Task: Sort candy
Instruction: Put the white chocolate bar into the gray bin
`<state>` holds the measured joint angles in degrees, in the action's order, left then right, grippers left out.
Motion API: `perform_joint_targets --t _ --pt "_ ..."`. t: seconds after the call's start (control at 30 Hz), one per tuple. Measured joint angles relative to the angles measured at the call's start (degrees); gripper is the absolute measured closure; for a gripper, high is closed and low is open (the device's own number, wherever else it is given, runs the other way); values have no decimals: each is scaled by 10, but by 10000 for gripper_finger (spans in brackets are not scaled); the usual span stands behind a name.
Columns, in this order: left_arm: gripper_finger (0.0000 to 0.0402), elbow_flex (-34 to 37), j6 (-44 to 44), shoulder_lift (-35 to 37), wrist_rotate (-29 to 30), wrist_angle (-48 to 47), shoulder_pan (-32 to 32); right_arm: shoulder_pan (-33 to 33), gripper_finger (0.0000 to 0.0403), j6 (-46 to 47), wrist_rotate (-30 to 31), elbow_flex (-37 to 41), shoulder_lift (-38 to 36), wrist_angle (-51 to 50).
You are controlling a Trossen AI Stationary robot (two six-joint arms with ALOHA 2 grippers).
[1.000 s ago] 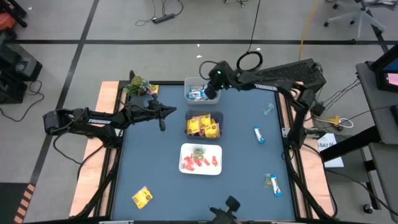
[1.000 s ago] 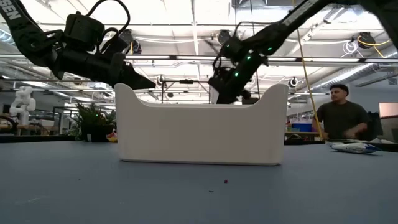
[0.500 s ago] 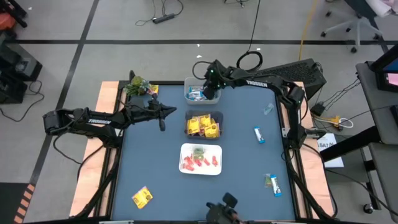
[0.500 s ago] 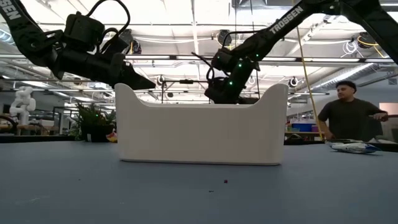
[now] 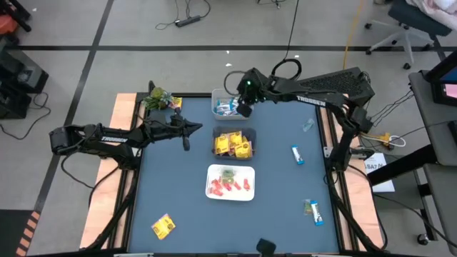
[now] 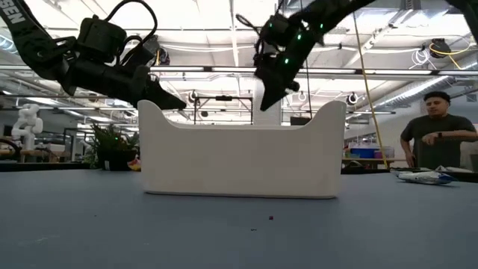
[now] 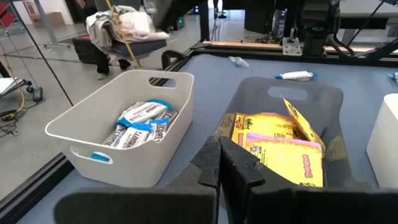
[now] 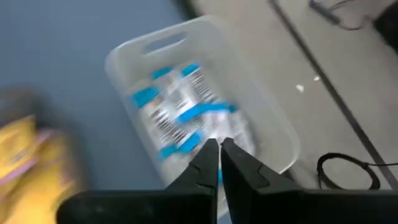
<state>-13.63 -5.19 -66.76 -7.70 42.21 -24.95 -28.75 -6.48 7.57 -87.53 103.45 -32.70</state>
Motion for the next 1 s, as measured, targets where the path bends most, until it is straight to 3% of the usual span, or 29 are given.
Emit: perform_joint_targets --t 0.23,0.43,0.6,0.7,1.0 --pt "395 0 0 0 0 -9 0 66 400 0 13 38 -63 -92" --pt "395 0 0 0 0 -7 0 108 402 60 46 197 -156 -11" --pt "395 0 0 0 0 -6 0 145 402 153 51 337 -243 40" --pt "395 0 0 0 0 -6 0 175 400 215 86 396 -294 28" --pt "395 0 3 0 0 -6 0 262 391 385 99 475 -411 -66"
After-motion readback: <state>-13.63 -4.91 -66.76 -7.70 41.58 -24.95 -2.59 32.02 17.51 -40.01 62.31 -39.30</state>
